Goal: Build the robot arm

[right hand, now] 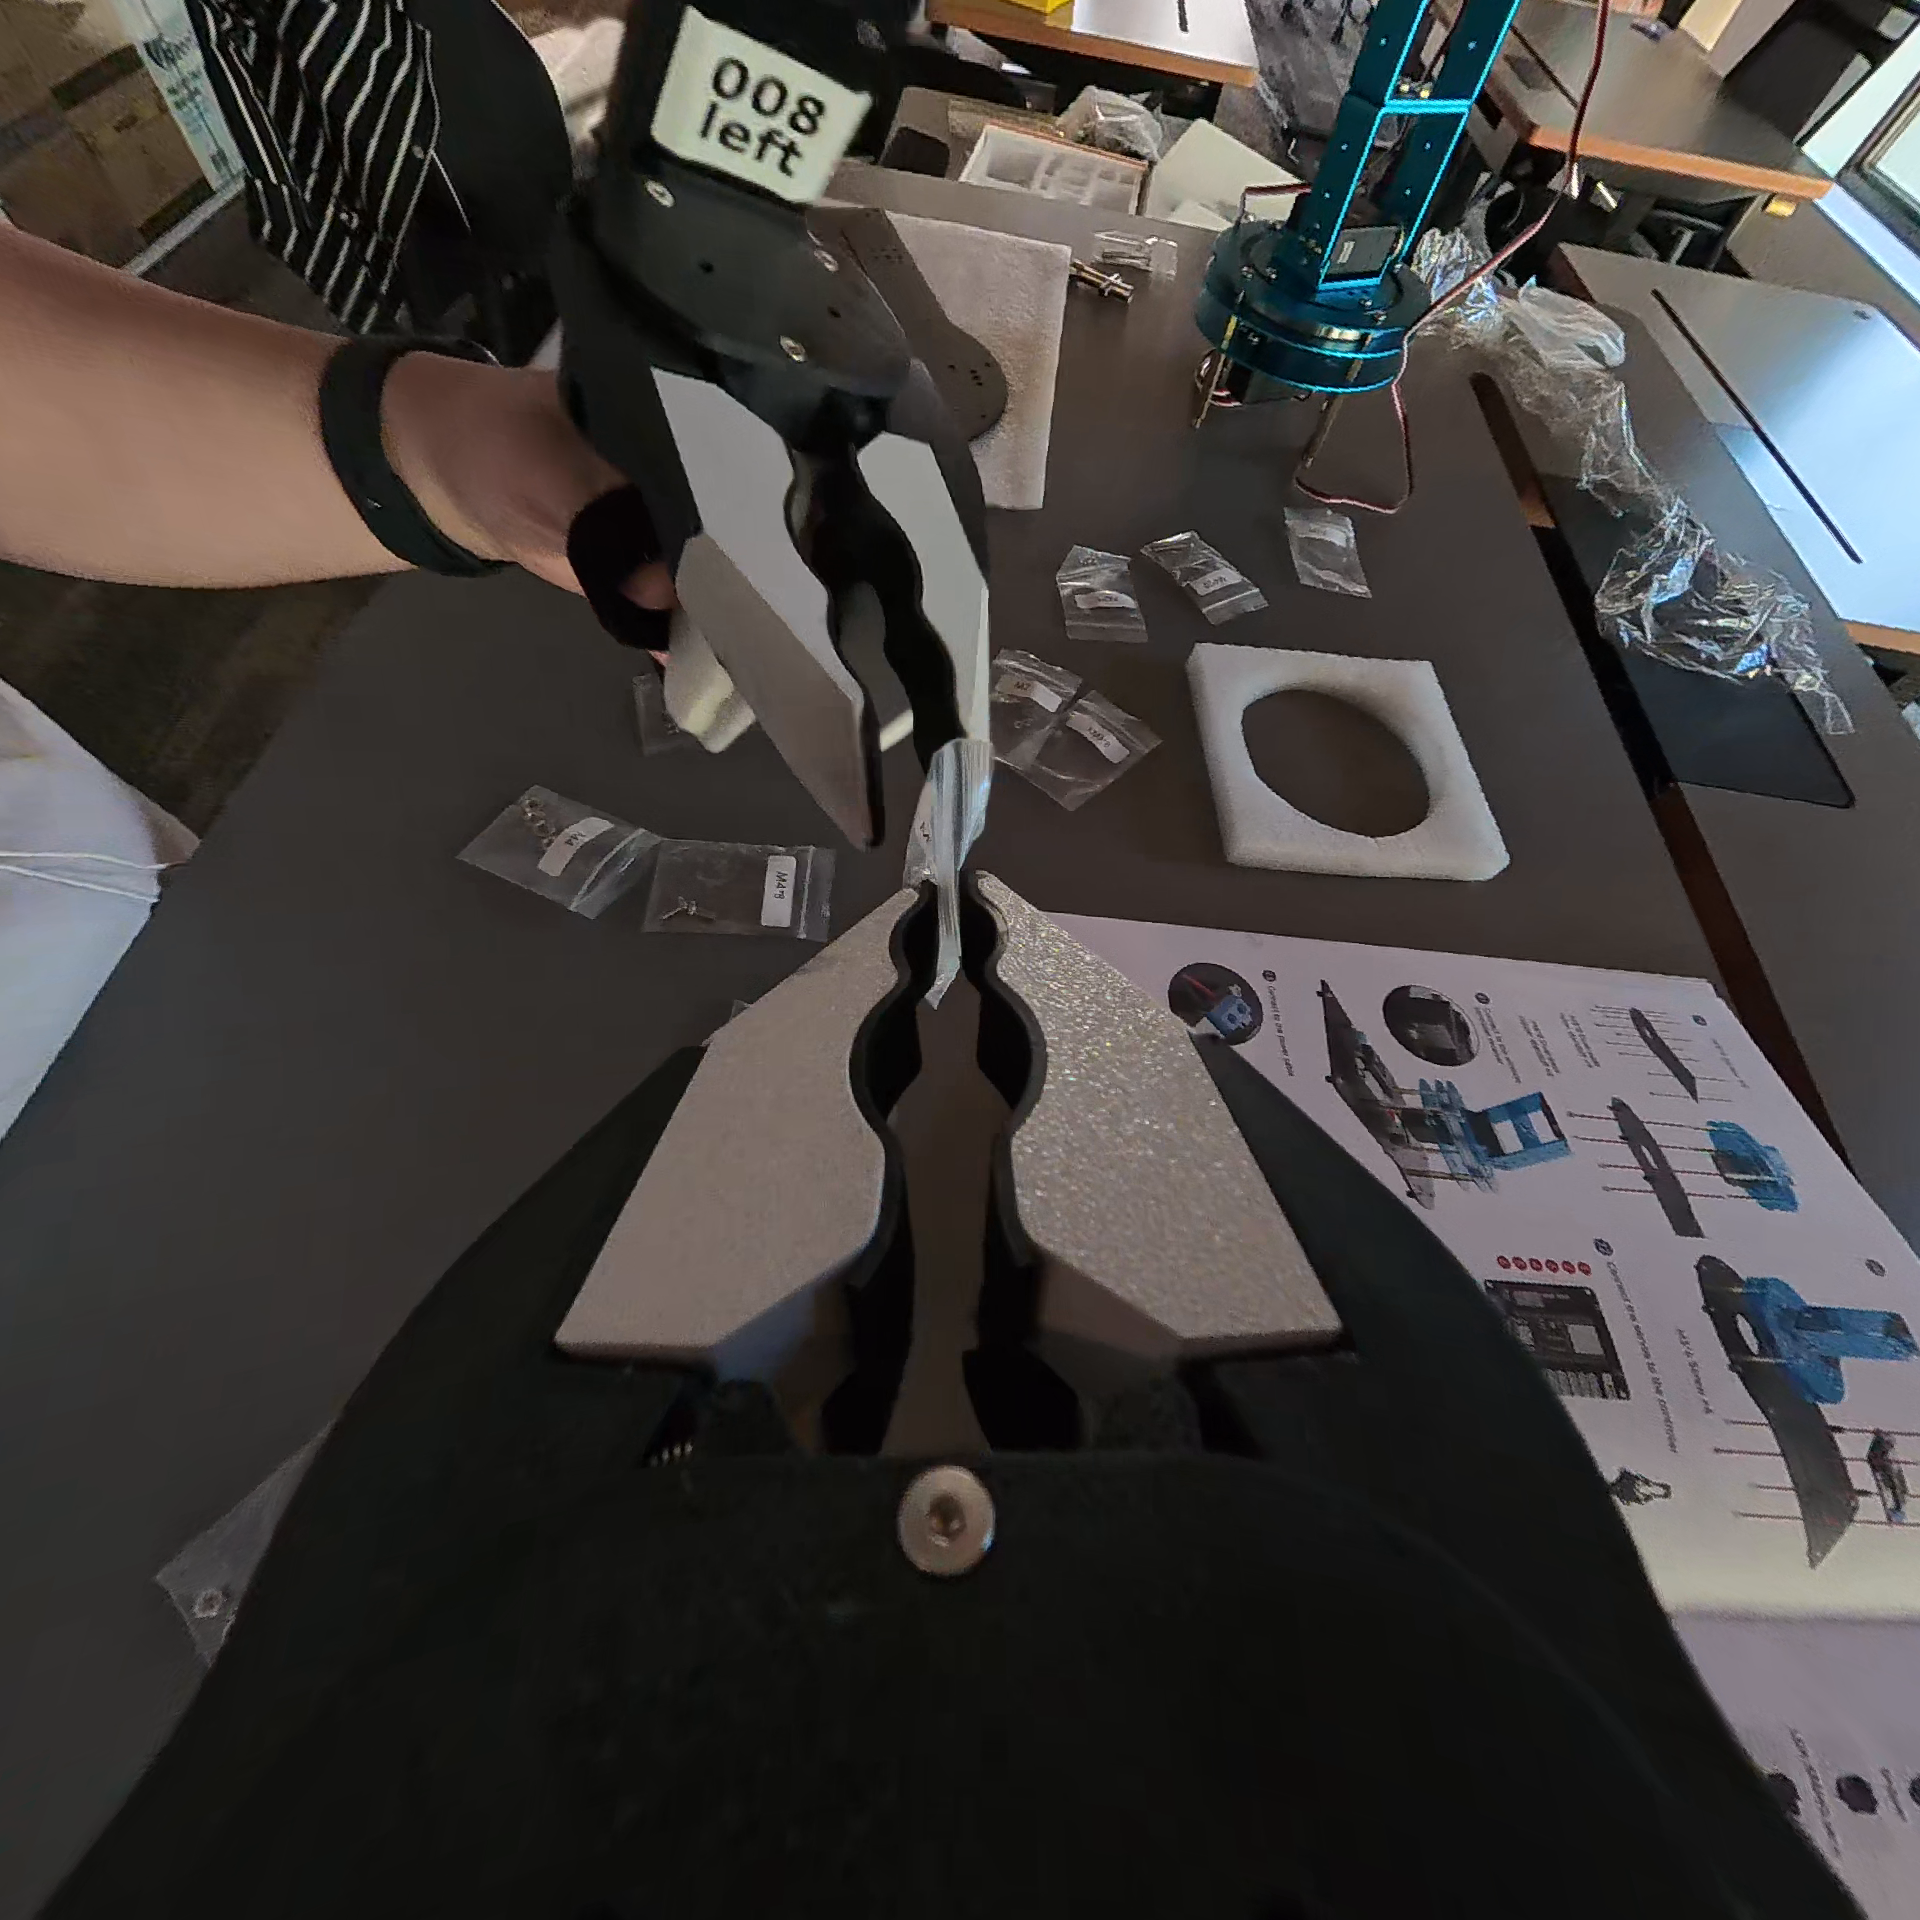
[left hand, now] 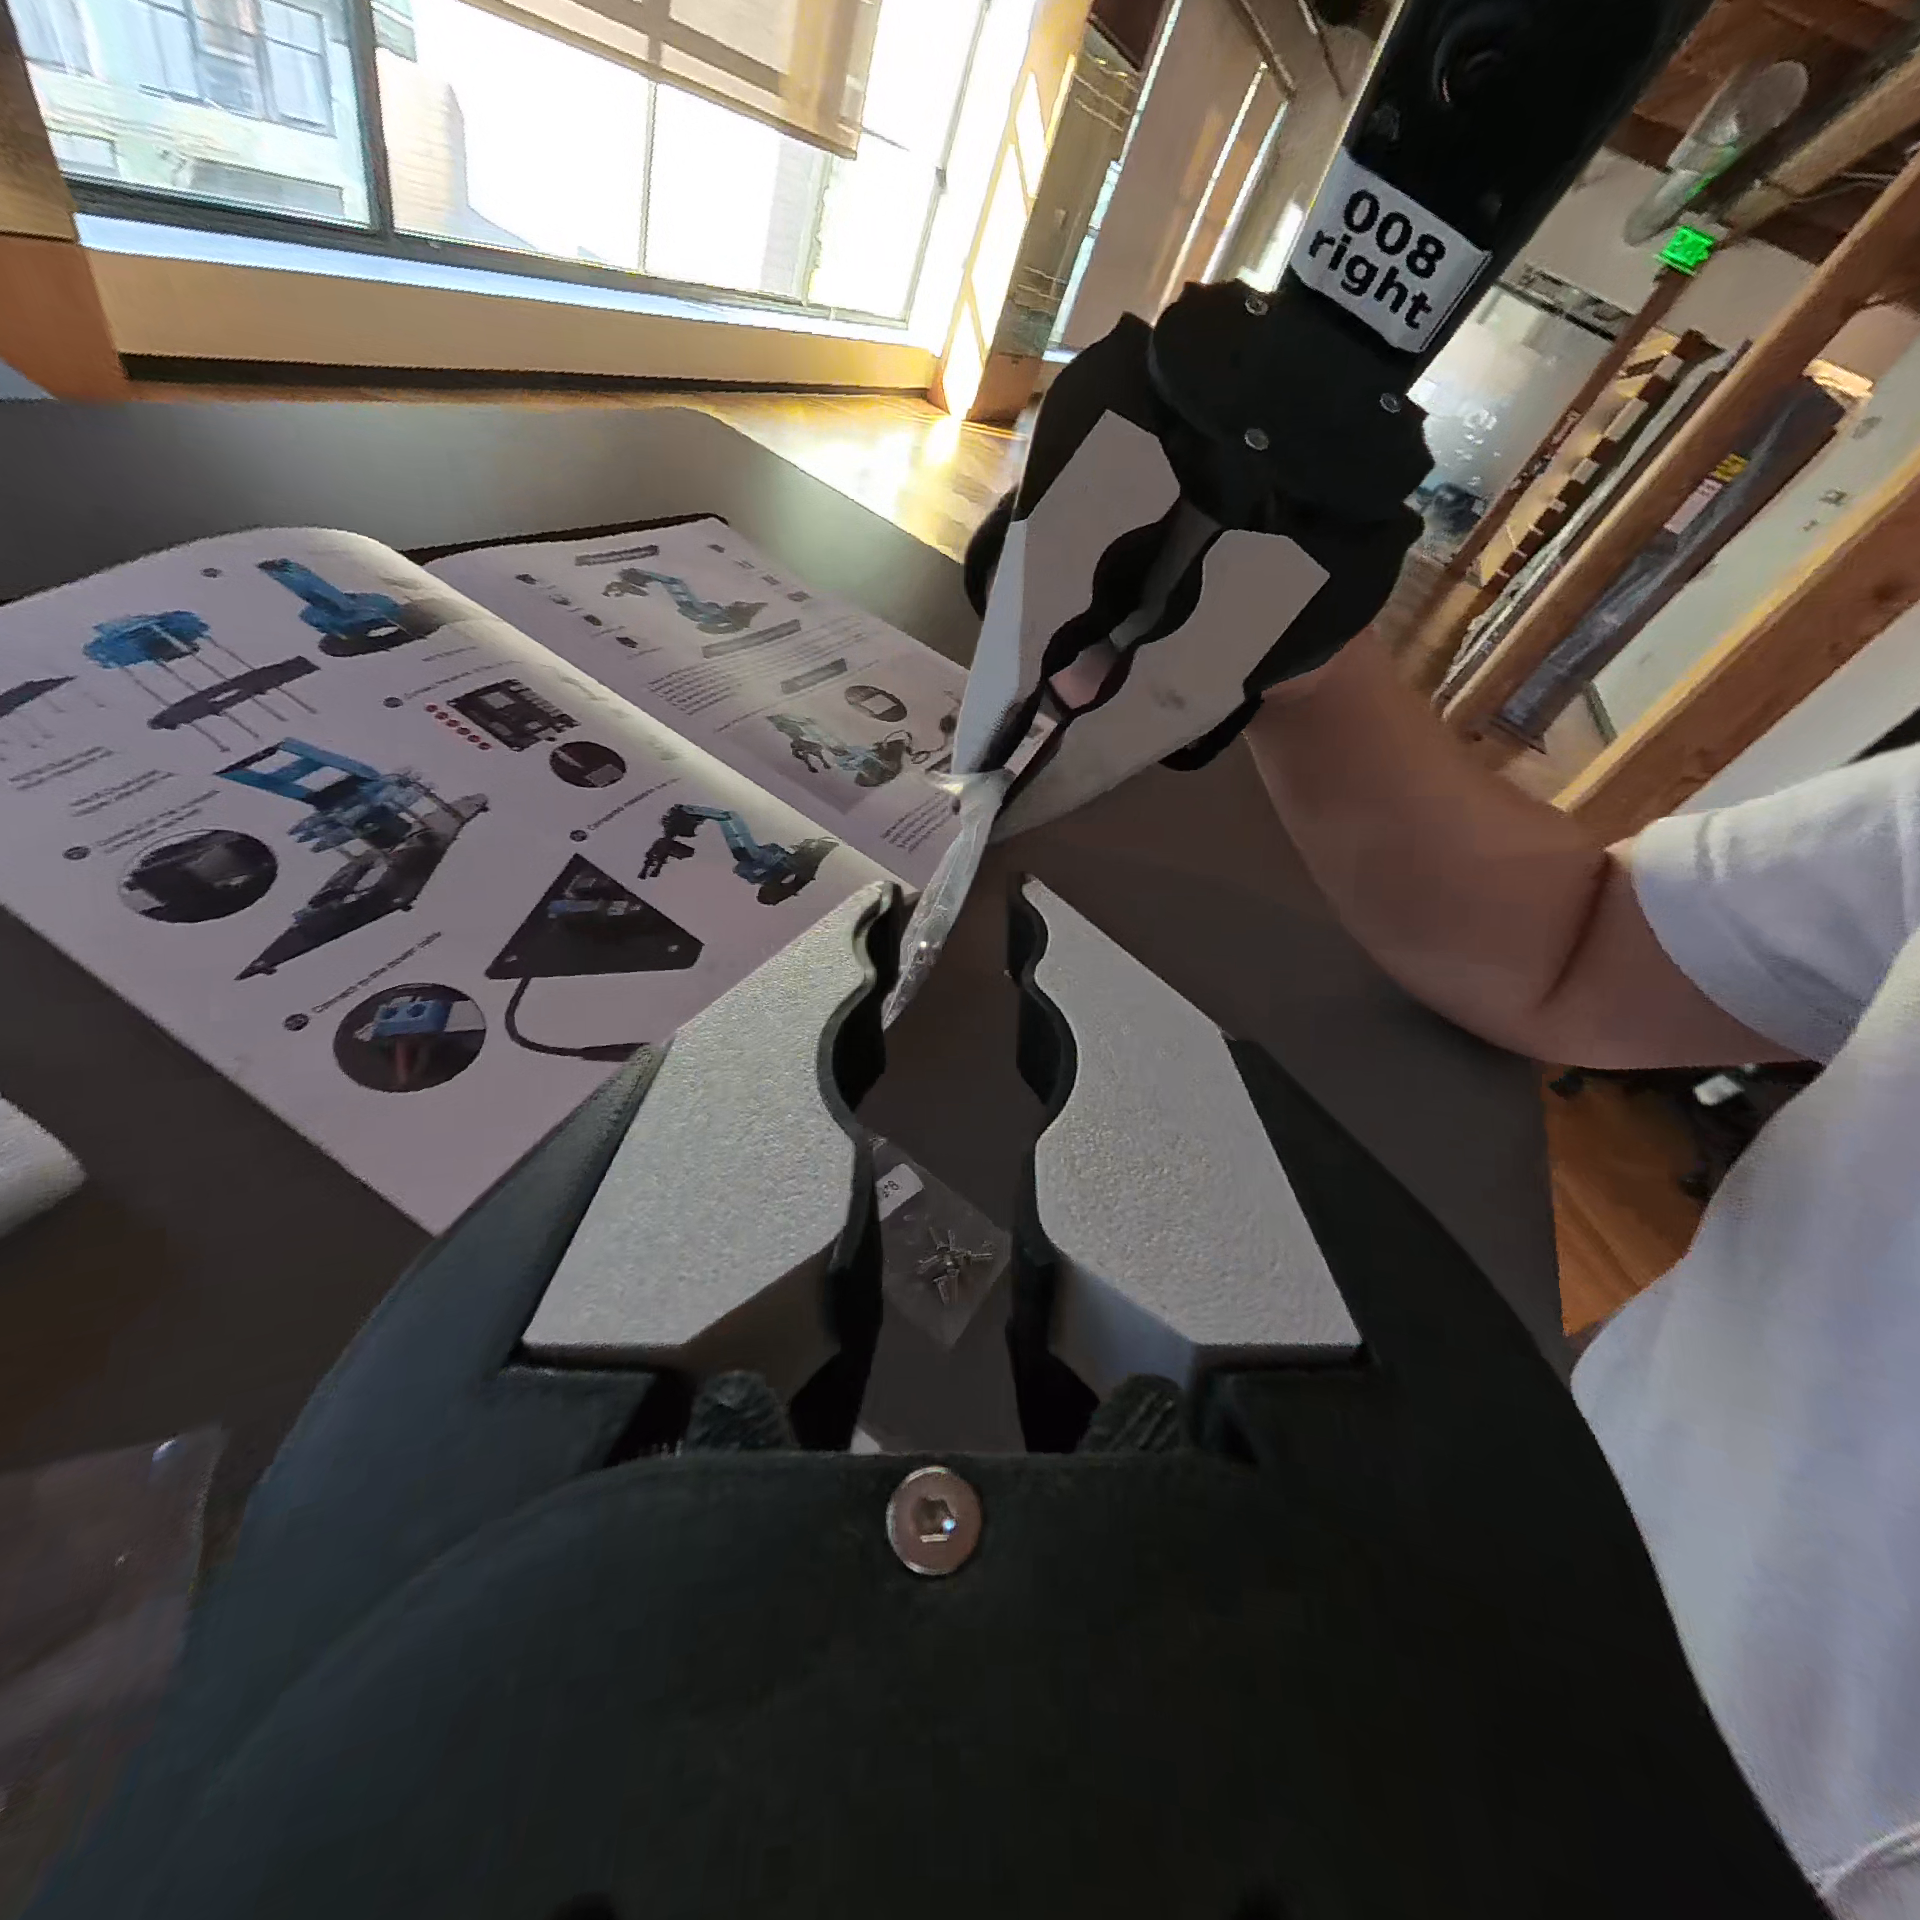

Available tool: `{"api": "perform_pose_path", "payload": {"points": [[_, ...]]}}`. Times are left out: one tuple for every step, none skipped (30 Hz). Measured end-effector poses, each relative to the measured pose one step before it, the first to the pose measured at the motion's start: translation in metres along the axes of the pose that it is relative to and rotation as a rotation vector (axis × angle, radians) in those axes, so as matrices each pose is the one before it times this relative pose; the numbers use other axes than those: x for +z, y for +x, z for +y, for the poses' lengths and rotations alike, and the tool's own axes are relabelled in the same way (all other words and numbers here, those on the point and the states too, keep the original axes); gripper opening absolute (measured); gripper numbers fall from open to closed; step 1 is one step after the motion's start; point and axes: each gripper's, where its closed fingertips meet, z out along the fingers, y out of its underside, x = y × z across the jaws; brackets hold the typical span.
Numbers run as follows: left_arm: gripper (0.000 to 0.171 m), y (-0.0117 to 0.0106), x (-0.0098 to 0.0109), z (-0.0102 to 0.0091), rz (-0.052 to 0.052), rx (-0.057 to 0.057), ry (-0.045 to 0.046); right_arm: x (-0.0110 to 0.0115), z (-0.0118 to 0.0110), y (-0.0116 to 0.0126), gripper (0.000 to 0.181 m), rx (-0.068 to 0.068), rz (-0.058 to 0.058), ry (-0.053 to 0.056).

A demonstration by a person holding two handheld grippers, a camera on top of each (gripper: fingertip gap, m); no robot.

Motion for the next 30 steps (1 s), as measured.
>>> {"api": "perform_pose_path", "payload": {"points": [[0.015, 0.00097, 0.00267, 0.0015, 0.0198, -0.0129, -0.00193, -0.00012, -0.00041, -0.00051, 0.002, -0.0025, -0.0008, 0.0049], [0.011, 0.00041, 0.00217, 0.0013, 0.018, -0.016, -0.00052, -0.00005, -0.00004, -0.00013, 0.002, -0.0005, 0.0002, 0.0036], [0.006, -0.00029, 0.00154, 0.001, 0.0136, -0.0135, 0.00207, 0.0, 0.00089, -0.00011, 0.002, 0.0022, -0.0024, -0.0004], [0.002, -0.00121, 0.00105, 0.00073, 0.008, -0.0114, 0.00392, 0.00005, 0.00155, 0.00132, 0.002, 0.0019, 0.0048, -0.0044], [0.0, -0.00081, 0.00104, 0.00083, 0.01, -0.0126, 0.00301, 0.00021, 0.0015, 0.00157, 0.002, 0.0016, 0.0046, -0.0022], [0.0, -0.00042, 0.00115, 0.00091, 0.0128, -0.0134, -0.00002, 0.00033, 0.00148, 0.00128, 0.002, 0.0042, 0.0018, -0.0011], [0.0, -0.0009, 0.00105, 0.00064, 0.0104, -0.01, -0.00026, 0.00025, 0.00158, 0.00151, 0.003, 0.005, 0.0019, -0.0002], [0.0, -0.00184, 0.00118, -0.00016, 0.0071, -0.0079, 0.00263, -0.00005, 0.00117, 0.00204, 0.002, 0.0054, 0.0046, 0.0032], [0.0, -0.00205, 0.0014, -0.00074, 0.0072, -0.0104, 0.00335, -0.00024, 0.00093, 0.00285, 0.003, 0.0053, 0.0082, 0.0045], [0.0, -0.00205, 0.00193, -0.00134, 0.0103, -0.013, 0.00192, -0.00084, 0.00066, 0.00352, 0.003, 0.0063, 0.0105, 0.0062], [0.0, -0.00164, 0.00215, -0.00199, 0.0142, -0.0116, -0.00008, -0.00161, 0.00019, 0.00463, 0.005, 0.0083, 0.0153, 0.0106], [0.0, -0.00148, 0.00254, -0.00266, 0.0165, -0.0077, -0.00146, -0.00243, -0.00043, 0.00641, 0.011, 0.0122, 0.0225, 0.0168], [0.0, -0.00212, 0.00282, -0.00305, 0.0136, -0.0056, -0.00202, -0.00262, -0.00023, 0.00715, 0.017, 0.0178, 0.0223, 0.0182], [0.0, -0.00334, 0.00283, -0.00335, 0.0074, -0.0049, -0.00119, -0.003, 0.00051, 0.00942, 0.026, 0.0249, 0.0321, 0.0151], [0.0, -0.00404, 0.003, -0.00307, 0.0058, 0.0009, -0.00136, -0.00337, 0.0016, 0.00993, 0.033, 0.0264, 0.0318, 0.0097], [0.0, -0.00461, 0.00302, -0.00229, 0.0072, 0.0124, -0.00613, -0.00341, 0.00194, 0.00765, 0.038, 0.0269, 0.0158, 0.0091], [0.0, -0.00635, 0.00262, -0.00143, 0.0033, 0.016, -0.01059, -0.00347, 0.00188, 0.00573, 0.04, 0.0286, 0.0023, 0.0116], [0.0, -0.00698, 0.00241, -0.00092, 0.0028, 0.0078, -0.01042, -0.00324, 0.00186, 0.0047, 0.039, 0.0295, -0.0038, 0.0131], [0.0, -0.00569, 0.00206, -0.00114, 0.0083, -0.001, -0.00594, -0.00278, 0.00176, 0.00421, 0.039, 0.0315, -0.0067, 0.0145], [0.0, -0.00355, 0.00155, -0.00165, 0.0136, -0.0039, 0.0032, -0.00191, 0.00181, 0.00342, 0.039, 0.0328, -0.0101, 0.0131], [0.0, -0.00192, 0.00084, -0.00164, 0.0147, -0.0026, 0.01109, -0.00128, 0.00223, 0.00313, 0.039, 0.0313, -0.0093, 0.0091], [0.0, -0.0016, -0.00013, -0.00032, 0.0082, -0.0008, 0.01088, -0.0004, 0.00264, 0.00368, 0.039, 0.0258, -0.0021, 0.0048], [0.0, -0.00262, -0.00064, 0.0016, -0.0034, -0.002, 0.00402, 0.00004, 0.00317, 0.00504, 0.039, 0.0178, 0.0118, -0.0007], [0.0, -0.00352, -0.00119, 0.00315, -0.0136, -0.0063, -0.00379, 0.00058, 0.00303, 0.00654, 0.042, 0.0093, 0.0254, -0.0029], [0.0, -0.00337, -0.00153, 0.00364, -0.0167, -0.0095, -0.00907, 0.00089, 0.00248, 0.00604, 0.045, 0.0016, 0.0274, -0.0021], [0.0, -0.00219, -0.0017, 0.0037, -0.0149, -0.0085, -0.01388, 0.00114, 0.00201, 0.00337, 0.045, -0.0046, 0.0157, -0.0043], [0.0, -0.0013, -0.00179, 0.00349, -0.0135, -0.0034, -0.01818, 0.00129, 0.0014, 0.00113, 0.045, -0.0096, 0.0085, -0.0042], [0.0, -0.00101, -0.00172, 0.00331, -0.0151, 0.0049, -0.01906, 0.00164, 0.00076, -0.00063, 0.045, -0.016, 0.0036, -0.0038], [0.0, -0.0018, -0.00158, 0.00317, -0.0186, 0.0106, -0.01778, 0.00194, 0.00054, -0.00237, 0.045, -0.0185, -0.003, -0.0033], [0.0, -0.00231, -0.00138, 0.00317, -0.0188, 0.008, -0.01557, 0.00228, 0.00017, -0.00314, 0.044, -0.0204, -0.0052, 0.0006]]}}
